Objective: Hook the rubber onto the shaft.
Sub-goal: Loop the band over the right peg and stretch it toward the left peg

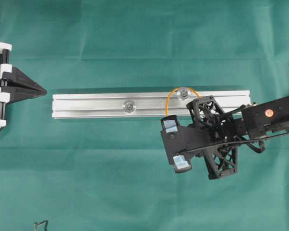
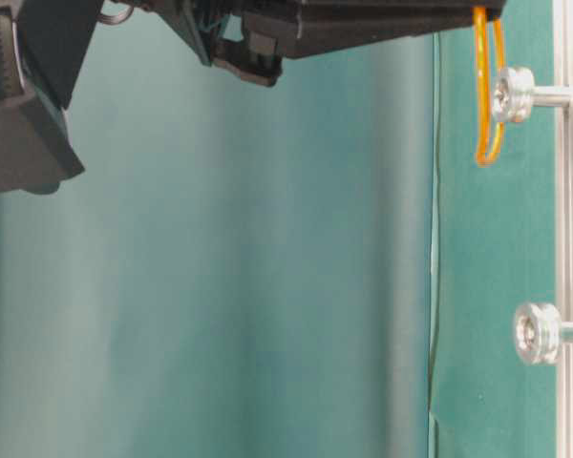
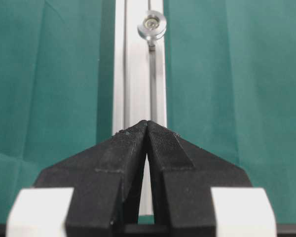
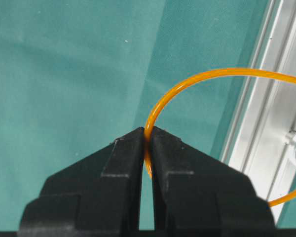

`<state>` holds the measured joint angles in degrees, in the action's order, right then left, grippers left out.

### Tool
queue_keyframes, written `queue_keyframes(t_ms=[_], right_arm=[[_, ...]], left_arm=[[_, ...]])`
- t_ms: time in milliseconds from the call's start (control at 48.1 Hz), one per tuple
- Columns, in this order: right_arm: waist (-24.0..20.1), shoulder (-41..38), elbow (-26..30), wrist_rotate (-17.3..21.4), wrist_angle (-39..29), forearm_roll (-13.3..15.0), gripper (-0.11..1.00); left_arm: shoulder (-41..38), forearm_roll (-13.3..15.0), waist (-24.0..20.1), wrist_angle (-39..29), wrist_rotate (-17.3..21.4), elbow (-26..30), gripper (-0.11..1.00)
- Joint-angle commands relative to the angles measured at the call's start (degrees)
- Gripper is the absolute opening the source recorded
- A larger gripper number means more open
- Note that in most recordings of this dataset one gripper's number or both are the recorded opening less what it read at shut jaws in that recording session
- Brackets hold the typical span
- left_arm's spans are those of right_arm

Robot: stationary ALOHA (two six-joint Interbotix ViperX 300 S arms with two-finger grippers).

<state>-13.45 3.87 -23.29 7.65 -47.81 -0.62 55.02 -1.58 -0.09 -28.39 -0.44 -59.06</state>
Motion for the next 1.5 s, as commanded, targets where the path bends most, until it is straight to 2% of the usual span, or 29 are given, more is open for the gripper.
queue_keyframes(t_ms=[0, 229, 354, 770, 1103, 1477], right_arm=[[-0.35, 0.70, 0.79, 0.09, 0.35, -0.79, 0.07], [-0.35, 0.70, 0.70, 0.18, 0.70, -0.79, 0.07], [-0.35, 0.62, 0.70, 2.29, 2.20, -0.88, 0.07], [-0.26, -2.90, 2.29, 15.38, 9.40, -0.62, 0.07], [0.88, -4.83, 4.39, 24.79, 12.66, 0.88, 0.07], [2.81, -7.47, 7.73, 40.43, 11.78, 0.97, 0.07]], left_arm=[[-0.44, -0.09, -0.09, 0.26, 0.00, 1.67, 0.00], [-0.44, -0.09, -0.09, 0.26, 0.00, 1.67, 0.00], [-0.44, -0.18, -0.09, 0.26, 0.00, 1.67, 0.00], [-0.35, -0.09, -0.09, 0.26, 0.00, 1.67, 0.00], [-0.35, -0.18, -0.09, 0.35, 0.09, 1.67, 0.00], [0.00, -0.18, -0.09, 0.26, 0.26, 1.67, 0.00]])
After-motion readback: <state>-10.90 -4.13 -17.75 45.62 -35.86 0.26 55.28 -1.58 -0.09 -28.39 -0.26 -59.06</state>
